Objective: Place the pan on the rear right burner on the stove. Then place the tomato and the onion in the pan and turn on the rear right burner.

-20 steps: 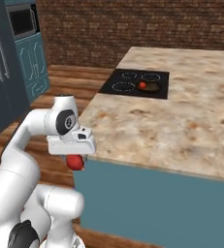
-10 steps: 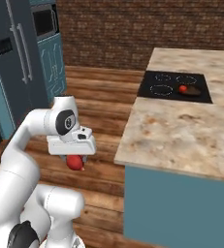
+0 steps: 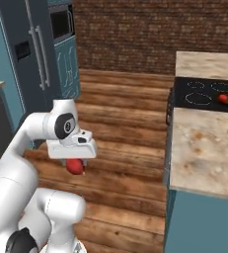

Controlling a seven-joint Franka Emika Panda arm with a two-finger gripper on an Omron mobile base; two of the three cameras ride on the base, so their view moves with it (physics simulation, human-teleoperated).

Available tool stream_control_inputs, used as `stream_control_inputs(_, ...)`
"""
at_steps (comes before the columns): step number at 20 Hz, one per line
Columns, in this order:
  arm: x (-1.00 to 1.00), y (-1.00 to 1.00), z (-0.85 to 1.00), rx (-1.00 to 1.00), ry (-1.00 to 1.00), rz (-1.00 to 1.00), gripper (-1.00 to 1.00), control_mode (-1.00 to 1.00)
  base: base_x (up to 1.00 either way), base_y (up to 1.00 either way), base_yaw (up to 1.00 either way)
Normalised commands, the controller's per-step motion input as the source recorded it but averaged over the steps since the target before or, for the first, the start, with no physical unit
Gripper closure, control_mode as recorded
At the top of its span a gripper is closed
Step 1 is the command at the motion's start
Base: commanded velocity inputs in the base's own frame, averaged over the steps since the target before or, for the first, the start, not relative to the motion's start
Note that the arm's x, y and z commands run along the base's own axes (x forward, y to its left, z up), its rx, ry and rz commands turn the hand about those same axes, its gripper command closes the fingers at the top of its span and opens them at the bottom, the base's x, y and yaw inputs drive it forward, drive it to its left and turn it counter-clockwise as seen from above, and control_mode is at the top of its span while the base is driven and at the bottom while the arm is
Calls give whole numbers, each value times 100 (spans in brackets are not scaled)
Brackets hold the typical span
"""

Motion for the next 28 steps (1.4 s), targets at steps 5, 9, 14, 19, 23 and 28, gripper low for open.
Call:
stream_control_inputs(5, 0, 0, 0, 0, 0, 0, 100, 100, 99, 40, 0)
stream_control_inputs(9, 0, 0, 0, 0, 0, 0, 100, 100, 100, 38, 0)
stream_control_inputs(14, 0, 0, 0, 0, 0, 0, 100, 100, 100, 33, 0)
stream_control_inputs(19, 0, 0, 0, 0, 0, 0, 100, 100, 100, 30, -1)
stream_control_inputs(23, 0, 0, 0, 0, 0, 0, 100, 100, 98, 27, -3)
stream_control_inputs(28, 0, 0, 0, 0, 0, 0, 100, 100, 73, 12, -13)
